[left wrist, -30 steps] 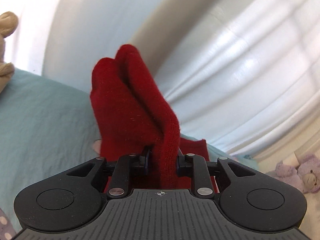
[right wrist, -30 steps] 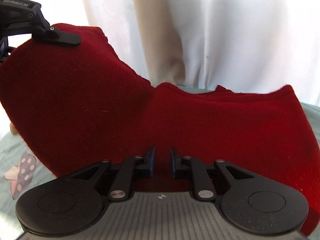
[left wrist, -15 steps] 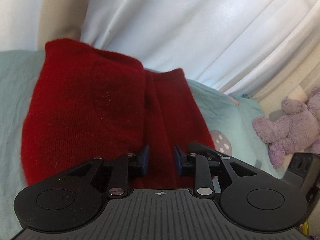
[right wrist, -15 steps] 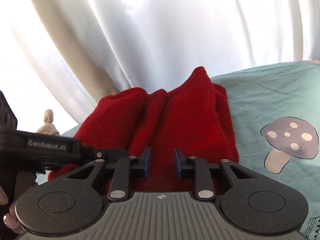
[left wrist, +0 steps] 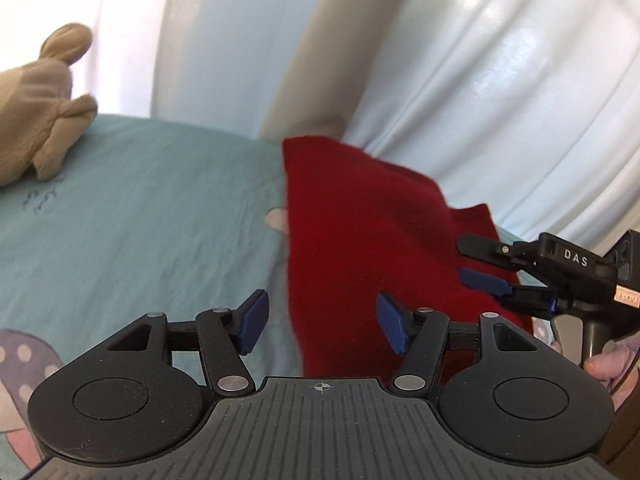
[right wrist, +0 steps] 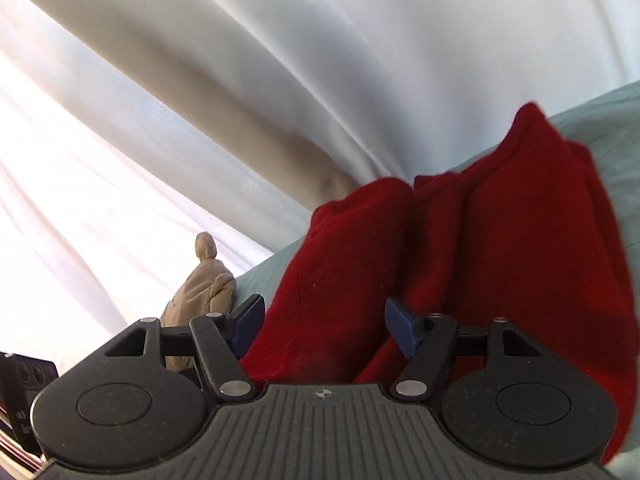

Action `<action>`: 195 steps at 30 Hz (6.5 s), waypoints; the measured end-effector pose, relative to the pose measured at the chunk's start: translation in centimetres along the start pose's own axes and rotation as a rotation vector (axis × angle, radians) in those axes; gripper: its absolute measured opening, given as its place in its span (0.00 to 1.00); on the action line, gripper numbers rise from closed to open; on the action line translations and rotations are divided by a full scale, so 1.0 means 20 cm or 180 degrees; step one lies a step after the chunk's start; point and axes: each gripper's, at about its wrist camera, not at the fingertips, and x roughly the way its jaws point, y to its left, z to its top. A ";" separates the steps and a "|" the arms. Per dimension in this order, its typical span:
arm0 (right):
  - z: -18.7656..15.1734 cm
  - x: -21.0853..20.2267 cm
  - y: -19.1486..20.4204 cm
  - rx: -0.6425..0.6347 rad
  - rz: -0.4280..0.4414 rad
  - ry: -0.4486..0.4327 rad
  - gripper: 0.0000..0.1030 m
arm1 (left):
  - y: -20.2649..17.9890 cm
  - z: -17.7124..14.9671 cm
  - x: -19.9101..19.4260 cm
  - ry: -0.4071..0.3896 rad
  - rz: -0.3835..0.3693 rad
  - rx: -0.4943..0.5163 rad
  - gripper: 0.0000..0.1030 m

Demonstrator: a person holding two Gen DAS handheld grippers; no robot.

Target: Fold small clothes

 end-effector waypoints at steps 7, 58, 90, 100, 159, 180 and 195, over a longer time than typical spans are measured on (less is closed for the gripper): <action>0.03 0.18 -0.01 0.0152 -0.0038 0.0174 0.25 | 0.06 -0.02 0.06 0.0110 0.0021 -0.0177 0.63; 0.02 -0.03 0.05 -0.1679 -0.1938 -0.0509 0.30 | -0.31 -0.06 0.31 0.0377 -0.0176 0.0421 0.85; -0.21 -0.04 0.18 -0.1819 -0.1762 -0.0302 0.41 | -0.40 -0.05 0.43 0.0146 0.0141 0.0261 1.00; -0.34 -0.49 0.04 -0.0446 -0.1305 -0.0652 0.72 | -0.34 -0.37 0.16 0.0453 0.0073 0.0689 0.99; 0.23 -0.06 -0.67 0.0740 0.0108 0.0104 0.71 | -0.02 0.14 0.83 0.0844 -0.1401 -0.0980 0.80; 0.24 -0.09 -0.03 0.0104 0.0236 -0.0221 0.46 | 0.07 0.15 0.54 0.0328 -0.1285 -0.0923 0.44; 0.23 0.25 0.54 -0.0251 0.0785 -0.0084 0.44 | 0.29 0.27 0.19 -0.0007 -0.0946 -0.0912 0.15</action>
